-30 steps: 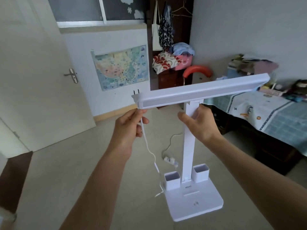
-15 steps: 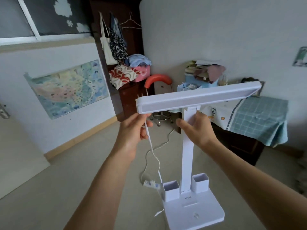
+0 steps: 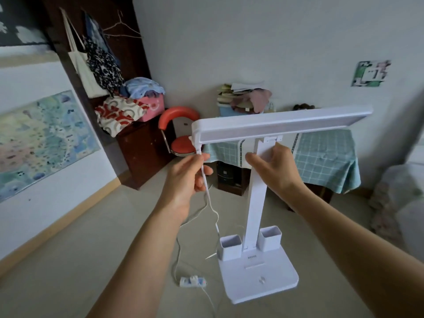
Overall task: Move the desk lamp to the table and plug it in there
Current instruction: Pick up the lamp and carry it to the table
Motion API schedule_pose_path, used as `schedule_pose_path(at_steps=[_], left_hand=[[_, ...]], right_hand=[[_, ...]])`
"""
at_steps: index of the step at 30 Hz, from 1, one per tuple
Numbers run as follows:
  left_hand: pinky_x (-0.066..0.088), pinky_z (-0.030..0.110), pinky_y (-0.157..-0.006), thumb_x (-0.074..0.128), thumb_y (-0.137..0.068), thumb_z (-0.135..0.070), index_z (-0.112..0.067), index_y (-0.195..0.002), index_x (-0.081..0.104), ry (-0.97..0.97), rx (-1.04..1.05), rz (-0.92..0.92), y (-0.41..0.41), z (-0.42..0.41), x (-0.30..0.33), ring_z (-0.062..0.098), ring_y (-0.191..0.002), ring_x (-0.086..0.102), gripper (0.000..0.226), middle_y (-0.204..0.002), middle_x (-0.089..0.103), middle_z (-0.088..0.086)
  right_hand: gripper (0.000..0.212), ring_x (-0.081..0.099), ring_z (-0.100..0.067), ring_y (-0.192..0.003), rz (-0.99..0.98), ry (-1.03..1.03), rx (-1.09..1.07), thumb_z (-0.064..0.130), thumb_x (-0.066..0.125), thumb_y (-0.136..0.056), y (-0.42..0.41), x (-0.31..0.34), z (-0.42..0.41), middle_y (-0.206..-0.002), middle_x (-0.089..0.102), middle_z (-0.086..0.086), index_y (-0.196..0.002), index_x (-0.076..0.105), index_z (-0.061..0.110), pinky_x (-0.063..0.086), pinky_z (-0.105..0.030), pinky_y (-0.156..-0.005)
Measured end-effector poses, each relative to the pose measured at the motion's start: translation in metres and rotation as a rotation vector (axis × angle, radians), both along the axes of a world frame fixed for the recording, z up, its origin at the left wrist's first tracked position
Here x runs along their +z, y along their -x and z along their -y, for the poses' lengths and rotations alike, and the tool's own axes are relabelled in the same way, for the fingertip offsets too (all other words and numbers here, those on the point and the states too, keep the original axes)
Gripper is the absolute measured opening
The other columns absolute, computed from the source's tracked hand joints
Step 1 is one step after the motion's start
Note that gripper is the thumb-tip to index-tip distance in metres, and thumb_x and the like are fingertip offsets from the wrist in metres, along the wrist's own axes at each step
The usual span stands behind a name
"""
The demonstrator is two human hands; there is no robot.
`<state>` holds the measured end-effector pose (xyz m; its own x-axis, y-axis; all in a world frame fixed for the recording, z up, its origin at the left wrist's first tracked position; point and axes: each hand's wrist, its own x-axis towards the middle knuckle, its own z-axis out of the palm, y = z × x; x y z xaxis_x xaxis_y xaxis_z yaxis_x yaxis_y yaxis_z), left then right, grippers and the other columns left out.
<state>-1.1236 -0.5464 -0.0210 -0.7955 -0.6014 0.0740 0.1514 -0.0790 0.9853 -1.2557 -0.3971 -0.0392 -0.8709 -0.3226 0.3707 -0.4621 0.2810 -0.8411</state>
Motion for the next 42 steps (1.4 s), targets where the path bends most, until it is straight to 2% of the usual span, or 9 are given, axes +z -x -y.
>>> schedule_pose_path(at_steps=[3, 8, 13, 18, 25, 29, 33, 37, 42], left_hand=[[0.04, 0.023, -0.051, 0.054, -0.094, -0.02, -0.017, -0.092, 0.071, -0.009, -0.043, 0.002, 0.027, 0.001, -0.005, 0.009, -0.046, 0.037, 0.018, -0.063, 0.063, 0.0], [0.042, 0.02, -0.046, 0.054, -0.094, -0.019, -0.017, -0.091, 0.071, -0.018, -0.09, -0.002, 0.083, -0.004, -0.009, 0.008, -0.045, 0.038, 0.018, -0.062, 0.064, -0.001], [0.04, 0.022, -0.05, 0.055, -0.093, -0.021, -0.018, -0.09, 0.073, -0.036, -0.131, -0.003, 0.159, -0.024, -0.015, 0.009, -0.045, 0.037, 0.018, -0.062, 0.065, -0.002], [0.039, 0.025, -0.055, 0.057, -0.092, -0.022, -0.018, -0.089, 0.073, -0.071, -0.14, 0.023, 0.248, -0.059, -0.018, 0.009, -0.046, 0.037, 0.017, -0.067, 0.064, 0.001], [0.046, 0.025, -0.054, 0.055, -0.094, -0.025, -0.02, -0.092, 0.073, -0.002, -0.116, 0.07, 0.361, -0.101, -0.009, 0.009, -0.046, 0.041, 0.019, -0.071, 0.068, 0.0], [0.047, 0.022, -0.049, 0.054, -0.095, -0.024, -0.018, -0.09, 0.072, 0.006, -0.136, 0.075, 0.414, -0.125, -0.005, 0.009, -0.047, 0.041, 0.02, -0.066, 0.066, -0.002], [0.047, 0.029, -0.059, 0.052, -0.096, -0.024, -0.017, -0.089, 0.071, 0.037, -0.154, 0.066, 0.468, -0.137, -0.003, 0.013, -0.049, 0.046, 0.021, -0.064, 0.067, -0.004], [0.054, 0.034, -0.072, 0.05, -0.097, -0.021, -0.017, -0.083, 0.069, 0.035, -0.156, 0.021, 0.525, -0.144, -0.001, 0.016, -0.055, 0.057, 0.024, -0.072, 0.069, 0.003], [0.058, 0.029, -0.078, 0.045, -0.1, -0.019, -0.015, -0.086, 0.064, 0.056, -0.214, -0.066, 0.601, -0.147, 0.005, 0.012, -0.066, 0.069, 0.024, -0.076, 0.072, -0.001]], right_hand=[[0.038, 0.043, -0.02, -0.046, 0.009, -0.005, -0.047, 0.046, 0.065, -0.072, 0.024, -0.004, -0.005, -0.053, 0.051, -0.003, -0.062, 0.051, 0.012, 0.04, -0.034, -0.051], [0.055, 0.059, -0.026, -0.057, 0.016, -0.008, -0.131, 0.056, 0.062, -0.066, 0.077, -0.012, -0.019, -0.066, 0.067, -0.012, -0.075, 0.063, 0.001, 0.05, -0.039, -0.055], [0.036, 0.056, -0.022, -0.057, 0.007, -0.016, -0.17, 0.038, 0.068, -0.074, 0.137, -0.01, -0.044, -0.063, 0.063, -0.009, -0.076, 0.059, 0.003, 0.048, -0.039, -0.056], [0.031, 0.062, -0.021, -0.063, 0.017, -0.027, -0.178, 0.039, 0.069, -0.073, 0.218, -0.009, -0.079, -0.069, 0.067, -0.004, -0.078, 0.061, 0.01, 0.052, -0.04, -0.059], [0.031, 0.041, -0.019, -0.049, -0.004, -0.07, -0.188, 0.036, 0.069, -0.078, 0.33, 0.004, -0.141, -0.055, 0.047, -0.007, -0.065, 0.054, 0.012, 0.039, -0.035, -0.052], [0.037, 0.039, -0.019, -0.047, -0.033, -0.096, -0.214, 0.041, 0.068, -0.076, 0.387, 0.002, -0.166, -0.054, 0.046, -0.002, -0.06, 0.044, 0.017, 0.036, -0.03, -0.05], [0.039, 0.043, -0.019, -0.048, -0.05, -0.079, -0.238, 0.057, 0.059, -0.065, 0.434, 0.0, -0.187, -0.054, 0.049, 0.0, -0.061, 0.046, 0.02, 0.04, -0.031, -0.051], [0.043, 0.043, -0.02, -0.049, -0.072, -0.062, -0.296, 0.06, 0.06, -0.064, 0.484, -0.005, -0.204, -0.054, 0.048, 0.0, -0.06, 0.046, 0.02, 0.04, -0.032, -0.053], [0.041, 0.041, -0.019, -0.051, -0.092, -0.068, -0.347, 0.045, 0.07, -0.074, 0.548, -0.003, -0.211, -0.054, 0.045, 0.001, -0.06, 0.042, 0.019, 0.037, -0.03, -0.055]])
